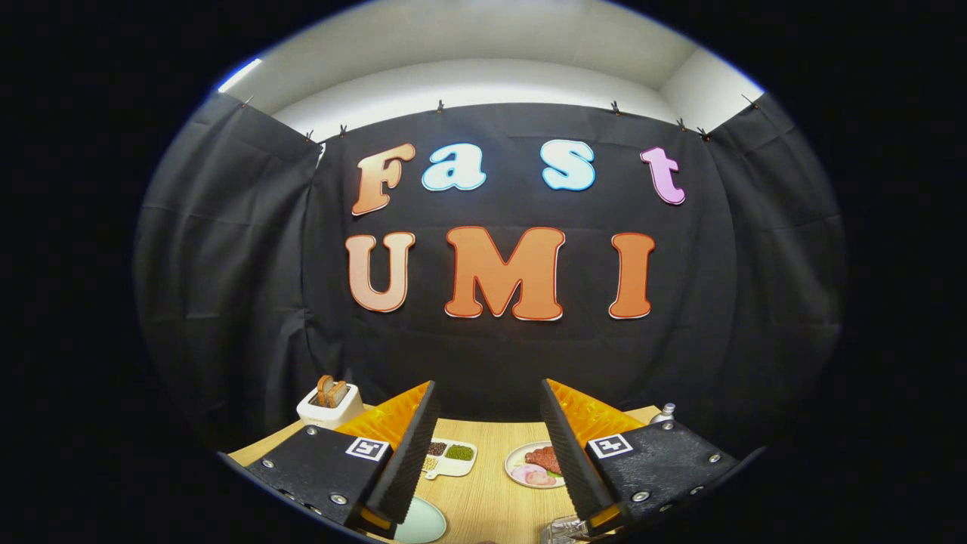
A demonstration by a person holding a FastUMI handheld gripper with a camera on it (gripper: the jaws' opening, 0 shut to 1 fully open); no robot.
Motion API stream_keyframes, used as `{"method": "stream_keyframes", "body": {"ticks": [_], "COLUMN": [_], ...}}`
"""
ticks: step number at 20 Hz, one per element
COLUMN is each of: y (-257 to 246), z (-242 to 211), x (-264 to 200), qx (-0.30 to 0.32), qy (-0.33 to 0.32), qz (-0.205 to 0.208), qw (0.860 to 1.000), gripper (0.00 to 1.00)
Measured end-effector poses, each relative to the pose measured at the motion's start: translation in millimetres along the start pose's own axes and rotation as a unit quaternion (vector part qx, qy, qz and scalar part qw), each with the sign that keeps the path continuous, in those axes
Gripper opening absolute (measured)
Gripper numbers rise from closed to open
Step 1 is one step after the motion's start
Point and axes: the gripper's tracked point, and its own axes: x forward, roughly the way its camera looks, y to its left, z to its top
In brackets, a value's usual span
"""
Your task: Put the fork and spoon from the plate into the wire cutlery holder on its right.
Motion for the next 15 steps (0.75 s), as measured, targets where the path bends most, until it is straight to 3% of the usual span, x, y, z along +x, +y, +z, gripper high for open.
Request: {"method": "stream_keyframes", "body": {"ticks": [15], "y": [8.3], "z": [-1.7], "x": [-0.3], "qx": [-0.016], "qy": [-0.006], "qz": [0.01], "qw": [1.0], "gripper": [0.81]}}
